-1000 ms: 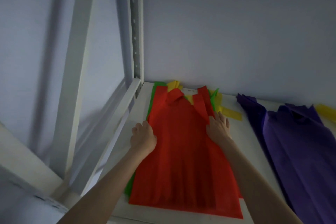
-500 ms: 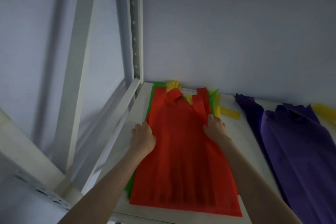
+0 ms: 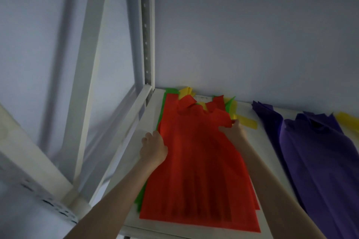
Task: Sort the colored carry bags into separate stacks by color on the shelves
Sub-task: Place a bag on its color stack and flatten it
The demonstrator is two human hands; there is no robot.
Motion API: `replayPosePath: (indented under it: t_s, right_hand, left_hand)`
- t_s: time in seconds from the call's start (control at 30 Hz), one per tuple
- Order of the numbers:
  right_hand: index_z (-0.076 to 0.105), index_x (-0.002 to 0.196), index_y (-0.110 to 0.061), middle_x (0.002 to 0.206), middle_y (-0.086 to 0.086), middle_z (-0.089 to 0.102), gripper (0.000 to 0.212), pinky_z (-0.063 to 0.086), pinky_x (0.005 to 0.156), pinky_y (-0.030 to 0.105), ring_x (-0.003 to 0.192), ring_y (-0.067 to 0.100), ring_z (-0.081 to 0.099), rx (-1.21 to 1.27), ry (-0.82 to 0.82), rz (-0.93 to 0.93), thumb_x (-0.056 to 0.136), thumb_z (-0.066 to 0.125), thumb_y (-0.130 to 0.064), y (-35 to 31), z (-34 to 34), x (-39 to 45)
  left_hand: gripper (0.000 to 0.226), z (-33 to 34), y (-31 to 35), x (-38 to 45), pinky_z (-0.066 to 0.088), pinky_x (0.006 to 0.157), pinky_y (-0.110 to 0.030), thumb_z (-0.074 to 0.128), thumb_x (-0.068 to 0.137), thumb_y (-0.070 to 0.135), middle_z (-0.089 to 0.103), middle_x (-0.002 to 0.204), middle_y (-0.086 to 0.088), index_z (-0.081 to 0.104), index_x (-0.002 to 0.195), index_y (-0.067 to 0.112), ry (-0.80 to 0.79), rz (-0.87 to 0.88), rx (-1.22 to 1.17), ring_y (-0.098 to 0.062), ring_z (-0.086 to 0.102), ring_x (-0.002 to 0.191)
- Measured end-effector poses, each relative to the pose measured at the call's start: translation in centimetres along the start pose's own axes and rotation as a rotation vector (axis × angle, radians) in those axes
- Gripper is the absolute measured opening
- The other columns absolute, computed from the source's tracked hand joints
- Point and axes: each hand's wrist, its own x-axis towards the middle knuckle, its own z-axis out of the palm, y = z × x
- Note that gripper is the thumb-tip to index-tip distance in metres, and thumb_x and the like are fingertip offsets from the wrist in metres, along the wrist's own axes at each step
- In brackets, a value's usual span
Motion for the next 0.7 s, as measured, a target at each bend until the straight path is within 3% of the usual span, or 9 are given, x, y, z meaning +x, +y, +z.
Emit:
replayPosePath:
  t_s: [0.13,0.27,0.33,0.47,0.6,0.7]
  right_hand:
    - [0.043,0.128,0.01,0.128,0.029,0.052,0.052,0.042,0.092,0.04,0.12,0.039,0.05,-0.075,0.013,0.029,0.085,0.062,-0.013,-0.5,-0.3,-0.4]
    - [0.055,0.113,0.013,0.102,0.028,0.061,0.04,0.037,0.069,0.033,0.097,0.036,0.059,-0.104,0.034,0.084,0.081,0.063,-0.009,0.0,-1.7,-0.2]
    - [0.055,0.116,0.012,0.097,0.025,0.059,0.042,0.041,0.071,0.034,0.091,0.033,0.058,-0.071,0.062,0.113,0.08,0.062,-0.008,0.6,-2.3,-0.1]
    - [0.044,0.128,0.005,0.122,0.028,0.055,0.052,0.049,0.092,0.049,0.11,0.042,0.056,0.011,0.034,0.166,0.08,0.06,-0.007,1.7,-2.5,-0.3]
    - [0.034,0.133,0.002,0.126,0.028,0.051,0.059,0.049,0.092,0.053,0.111,0.042,0.056,0.154,0.01,0.219,0.081,0.063,-0.006,2.2,-2.4,-0.7]
    - [0.034,0.135,0.002,0.13,0.025,0.05,0.066,0.048,0.094,0.049,0.114,0.04,0.055,0.207,0.067,0.23,0.082,0.068,-0.016,2.0,-2.5,-0.8]
  left_hand:
    - [0.041,-0.1,-0.1,0.1,0.041,0.099,-0.036,0.045,0.097,0.014,0.039,0.135,-0.017,0.035,0.134,0.002,-0.009,-0.002,-0.003,-0.03,0.038,0.127]
    - [0.038,-0.3,-0.2,0.3,0.041,0.099,-0.038,0.045,0.096,0.015,0.04,0.134,-0.016,0.038,0.131,0.003,-0.009,0.003,-0.01,-0.03,0.039,0.126]
    - [0.034,-0.3,-0.2,0.3,0.042,0.097,-0.038,0.046,0.096,0.015,0.042,0.131,-0.016,0.041,0.127,0.002,-0.017,0.004,-0.022,-0.03,0.041,0.123]
    - [0.041,0.0,0.1,0.1,0.043,0.097,-0.038,0.048,0.097,0.025,0.04,0.133,-0.017,0.04,0.128,0.0,-0.062,0.021,-0.002,-0.031,0.041,0.124]
    - [0.058,0.3,0.5,0.0,0.041,0.102,-0.037,0.05,0.096,0.028,0.037,0.14,-0.02,0.029,0.139,-0.004,-0.1,0.004,0.019,-0.032,0.041,0.129]
    - [0.052,0.3,0.5,0.2,0.043,0.102,-0.037,0.053,0.095,0.023,0.047,0.135,-0.018,0.035,0.135,-0.005,-0.114,-0.019,-0.007,-0.031,0.05,0.123]
